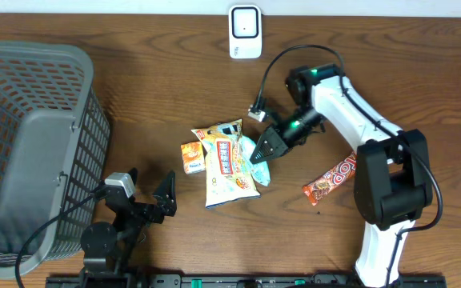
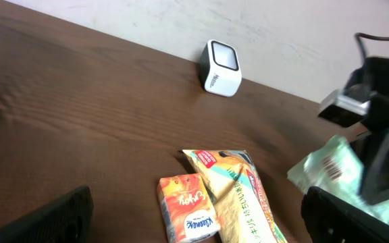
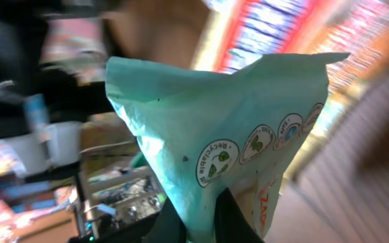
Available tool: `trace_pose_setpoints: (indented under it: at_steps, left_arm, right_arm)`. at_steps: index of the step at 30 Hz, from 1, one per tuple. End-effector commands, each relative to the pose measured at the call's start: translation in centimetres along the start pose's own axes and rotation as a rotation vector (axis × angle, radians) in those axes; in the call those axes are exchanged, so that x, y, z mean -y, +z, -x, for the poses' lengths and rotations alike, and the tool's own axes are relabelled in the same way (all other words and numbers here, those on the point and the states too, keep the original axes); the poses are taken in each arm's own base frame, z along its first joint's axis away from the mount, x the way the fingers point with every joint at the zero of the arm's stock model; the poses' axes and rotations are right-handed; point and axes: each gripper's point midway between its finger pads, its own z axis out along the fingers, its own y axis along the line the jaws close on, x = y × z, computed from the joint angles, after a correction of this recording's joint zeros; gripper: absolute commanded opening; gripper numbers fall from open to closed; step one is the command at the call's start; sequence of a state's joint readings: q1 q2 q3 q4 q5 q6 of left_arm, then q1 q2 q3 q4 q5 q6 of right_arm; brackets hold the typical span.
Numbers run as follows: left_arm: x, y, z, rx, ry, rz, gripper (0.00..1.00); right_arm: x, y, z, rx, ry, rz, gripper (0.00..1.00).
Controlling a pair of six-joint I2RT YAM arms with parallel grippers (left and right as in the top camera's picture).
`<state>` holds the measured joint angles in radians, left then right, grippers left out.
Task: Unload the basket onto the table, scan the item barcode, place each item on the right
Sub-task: 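Lift the mint packet with the right gripper and hold it at the scanner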
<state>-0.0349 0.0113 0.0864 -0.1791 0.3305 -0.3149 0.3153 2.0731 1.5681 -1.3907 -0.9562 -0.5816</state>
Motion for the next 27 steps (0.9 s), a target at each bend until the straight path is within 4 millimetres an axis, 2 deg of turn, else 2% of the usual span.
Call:
trace_pose_setpoints:
  at_steps: [1,4,7,15,27]
  left_arm:
    - [-0.4,0.2,-0.7,-0.018,-0.010,0.011,0.98]
    - [-0.4,0.2,-0.7,-0.018,-0.010,0.011,0.98]
    - [-0.4,0.2,-0.7,-0.018,-0.010,0.011,0.98]
    - [-0.4,0.2,-0.7,-0.018,-0.010,0.011,0.98]
    - [-0.4,0.2,-0.7,-0.018,-0.010,0.011,0.98]
  right_arm:
    - [-4.3,-1.4,1.9,0.188,-0.284,0.204,0.01]
    - [-6.1,-1.8,2.3,0.263,-0.439,0.266,0.01]
    - [-6.7,-1.9,2.0,0.298,-0.603,0.269,0.01]
    - [-9.6,-2.0,1.8,0.409,-0.870,0.311,0.01]
    - [-11.0,1.1,0.3,0.277,-0.916,0.350,0.01]
